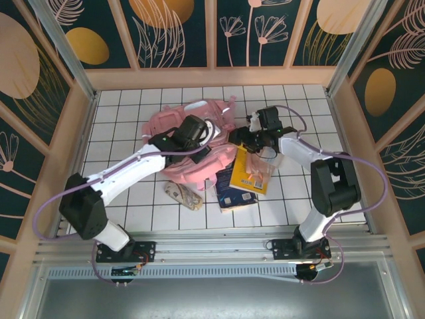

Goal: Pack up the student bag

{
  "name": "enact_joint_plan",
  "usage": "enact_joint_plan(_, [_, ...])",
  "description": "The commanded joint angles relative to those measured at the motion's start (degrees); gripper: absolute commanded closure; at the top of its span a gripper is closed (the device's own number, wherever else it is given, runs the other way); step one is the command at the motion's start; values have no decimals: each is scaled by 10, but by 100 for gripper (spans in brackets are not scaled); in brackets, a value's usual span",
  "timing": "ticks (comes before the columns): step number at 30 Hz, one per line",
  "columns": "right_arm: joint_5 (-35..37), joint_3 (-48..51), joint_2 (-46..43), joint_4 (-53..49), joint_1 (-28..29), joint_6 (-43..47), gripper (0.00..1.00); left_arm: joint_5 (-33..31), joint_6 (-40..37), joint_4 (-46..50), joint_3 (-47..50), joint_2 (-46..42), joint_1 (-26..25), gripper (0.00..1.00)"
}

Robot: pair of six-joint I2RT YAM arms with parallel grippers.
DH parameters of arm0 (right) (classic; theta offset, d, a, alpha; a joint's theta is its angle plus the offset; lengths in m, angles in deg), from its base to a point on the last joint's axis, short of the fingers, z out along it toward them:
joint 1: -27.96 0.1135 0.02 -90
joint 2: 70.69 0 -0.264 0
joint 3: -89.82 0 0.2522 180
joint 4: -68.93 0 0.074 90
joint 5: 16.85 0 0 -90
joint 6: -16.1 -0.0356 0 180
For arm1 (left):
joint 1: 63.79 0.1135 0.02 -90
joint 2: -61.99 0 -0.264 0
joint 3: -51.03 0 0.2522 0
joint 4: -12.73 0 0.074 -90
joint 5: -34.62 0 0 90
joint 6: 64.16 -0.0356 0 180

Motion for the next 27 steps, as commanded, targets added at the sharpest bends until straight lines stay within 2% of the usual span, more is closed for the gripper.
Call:
enact_joint_plan(1, [-7,-24,-30,-6,-25,-19,36,2,-19,-19,31,-31,0,100])
enact_joint_plan(6, [16,-146,36,-150,-59,-6,39,-18,-24,-43,62,-51,1,100])
enact_joint_plan(11, [25,-278,140,-252,-36,52,44,-21,-40,-46,81,-44,1,100])
enact_joint_plan(15, [8,-306,189,-265,-23,54,45,-23,-41,-54,90,-41,1,100])
enact_joint_plan(20, [3,-336,233,-282,-11,59,55,-23,-40,-55,102,-39,1,100])
enact_joint_plan(27, [13,-360,251,-307,7,48,55,-26,-33,-79,132,-56,1,100])
